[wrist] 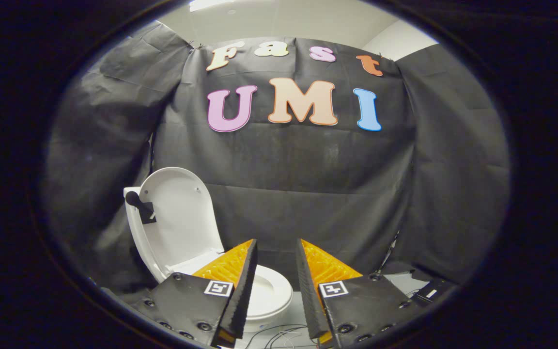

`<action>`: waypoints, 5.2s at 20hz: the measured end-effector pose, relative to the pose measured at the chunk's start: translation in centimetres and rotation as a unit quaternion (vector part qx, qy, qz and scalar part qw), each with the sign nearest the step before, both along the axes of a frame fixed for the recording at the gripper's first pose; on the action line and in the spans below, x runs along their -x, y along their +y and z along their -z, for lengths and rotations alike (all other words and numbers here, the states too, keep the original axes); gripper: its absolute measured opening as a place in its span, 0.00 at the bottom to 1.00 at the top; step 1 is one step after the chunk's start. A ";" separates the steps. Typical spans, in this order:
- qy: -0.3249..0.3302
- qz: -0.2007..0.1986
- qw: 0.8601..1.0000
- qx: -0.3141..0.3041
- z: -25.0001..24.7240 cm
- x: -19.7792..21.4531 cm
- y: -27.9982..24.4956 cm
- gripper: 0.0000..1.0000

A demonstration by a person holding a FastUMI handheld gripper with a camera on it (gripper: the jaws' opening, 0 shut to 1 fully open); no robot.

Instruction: Open the toilet lid.

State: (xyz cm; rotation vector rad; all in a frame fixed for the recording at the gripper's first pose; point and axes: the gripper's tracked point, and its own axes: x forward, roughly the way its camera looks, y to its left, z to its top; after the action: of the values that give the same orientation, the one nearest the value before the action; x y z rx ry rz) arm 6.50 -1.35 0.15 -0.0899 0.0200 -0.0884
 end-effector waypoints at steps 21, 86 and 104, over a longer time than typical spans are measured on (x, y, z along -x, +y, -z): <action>-0.007 -0.047 0.998 -0.043 0.3 7.3 1.0 0.60; -0.001 -0.045 0.998 -0.042 0.4 7.0 1.3 0.98; -0.001 -0.045 0.998 -0.041 0.3 7.0 1.3 0.98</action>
State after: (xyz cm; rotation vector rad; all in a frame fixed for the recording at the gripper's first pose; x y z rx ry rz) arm -0.46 -0.05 -0.15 -0.0078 0.0169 0.0028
